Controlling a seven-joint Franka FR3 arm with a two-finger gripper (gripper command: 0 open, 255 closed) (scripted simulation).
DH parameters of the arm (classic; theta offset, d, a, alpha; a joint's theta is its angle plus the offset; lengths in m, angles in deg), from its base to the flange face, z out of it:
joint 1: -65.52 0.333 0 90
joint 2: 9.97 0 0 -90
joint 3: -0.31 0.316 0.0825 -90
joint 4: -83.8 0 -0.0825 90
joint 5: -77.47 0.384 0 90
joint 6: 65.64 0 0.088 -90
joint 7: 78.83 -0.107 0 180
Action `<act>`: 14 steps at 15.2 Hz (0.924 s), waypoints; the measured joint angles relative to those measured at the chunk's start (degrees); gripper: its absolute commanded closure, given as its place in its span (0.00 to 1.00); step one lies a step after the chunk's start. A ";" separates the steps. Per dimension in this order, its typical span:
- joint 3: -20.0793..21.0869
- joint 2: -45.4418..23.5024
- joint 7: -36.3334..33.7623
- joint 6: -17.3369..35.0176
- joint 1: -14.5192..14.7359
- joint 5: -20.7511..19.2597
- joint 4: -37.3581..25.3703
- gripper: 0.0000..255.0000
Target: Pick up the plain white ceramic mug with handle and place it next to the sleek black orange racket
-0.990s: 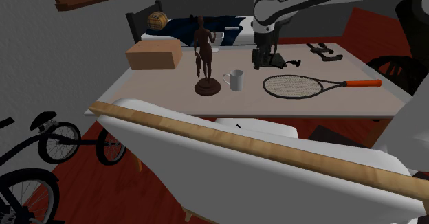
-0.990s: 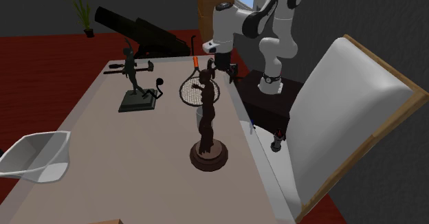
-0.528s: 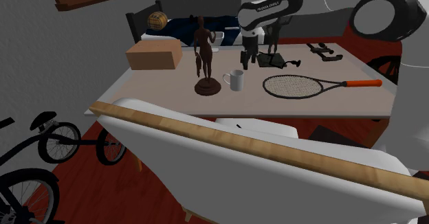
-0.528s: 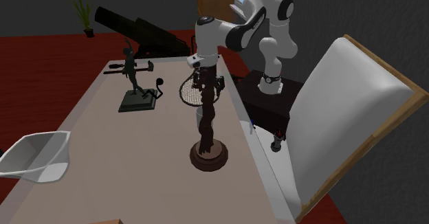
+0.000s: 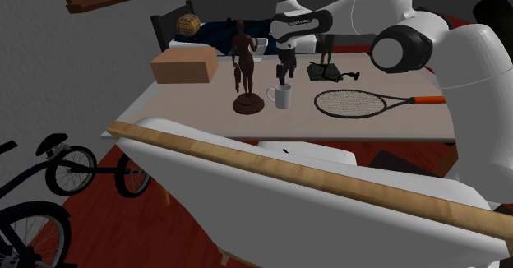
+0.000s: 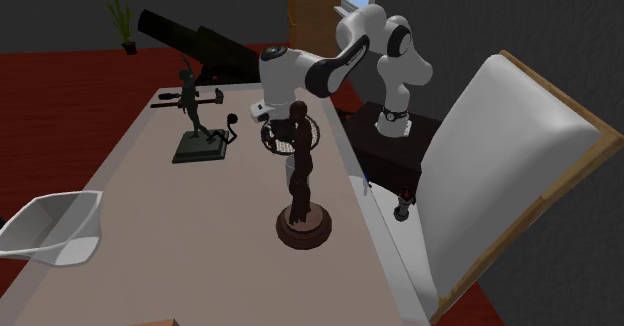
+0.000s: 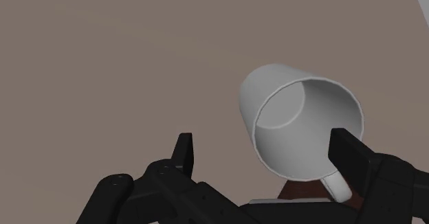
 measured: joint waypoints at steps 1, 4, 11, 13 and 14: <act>0.02 -0.08 0.03 0.68 0.01 0.02 0.61 0.00; 0.03 -0.47 0.19 2.84 -0.04 0.08 2.39 0.00; 0.06 -0.65 0.17 4.65 0.04 0.10 4.00 0.00; 0.06 -0.65 0.17 4.66 0.04 0.10 4.00 1.00; 0.06 -0.65 0.17 4.66 0.04 0.10 4.00 1.00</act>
